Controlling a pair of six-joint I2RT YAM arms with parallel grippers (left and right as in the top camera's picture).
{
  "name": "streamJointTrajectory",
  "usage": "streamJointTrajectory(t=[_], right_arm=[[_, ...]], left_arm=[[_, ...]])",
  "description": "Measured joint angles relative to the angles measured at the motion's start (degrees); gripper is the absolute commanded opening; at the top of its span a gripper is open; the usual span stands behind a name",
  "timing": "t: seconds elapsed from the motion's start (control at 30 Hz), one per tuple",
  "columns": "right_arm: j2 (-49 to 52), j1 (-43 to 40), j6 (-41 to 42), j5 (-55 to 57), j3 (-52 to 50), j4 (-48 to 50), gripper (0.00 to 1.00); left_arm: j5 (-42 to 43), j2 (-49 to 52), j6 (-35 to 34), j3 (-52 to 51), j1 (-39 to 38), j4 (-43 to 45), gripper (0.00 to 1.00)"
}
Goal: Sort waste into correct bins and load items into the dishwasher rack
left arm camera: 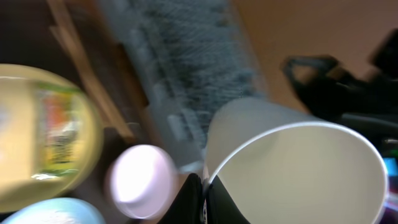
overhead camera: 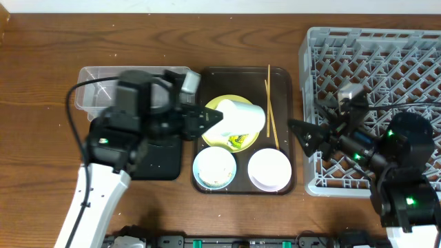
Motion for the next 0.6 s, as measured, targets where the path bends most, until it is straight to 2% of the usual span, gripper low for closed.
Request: streamJointTrajectory(t=[0.13,0.2,0.3,0.37,0.43,0.53,0.6], right_arm=[[4.09,4.48,2.23,-11.21,0.37,14.25,0.96],[6.51,8.00,3.63,-14.32,0.42,19.65,0.97],[9.46,12.52,5.42,-16.94,0.42,24.26,0.92],[11.30,15.43,6.49,-17.68,0.42,25.42,0.84],[12.55,17.18,7.21,-18.23,0.42,26.12,0.72],[13.60,18.32,8.72,-19.17,0.46,27.82,0.64],[13.55,18.29,9.22,-19.19,0.46,28.46,0.48]], left_arm=[[14.97,0.24,0.15,0.00,4.63,-0.09,0.06],[19.61,0.24,0.15,0.00,5.03,-0.07,0.06],[23.61,0.24,0.15,0.00,5.03,-0.07,0.06],[25.07,0.24,0.15,0.00,5.05,-0.07,0.06],[25.55,0.28,0.15,0.00,5.09,-0.09,0.06],[25.55,0.44,0.15,0.00,5.46,-0.09,0.06],[25.66,0.50,0.17,0.00,5.46,-0.07,0.10]])
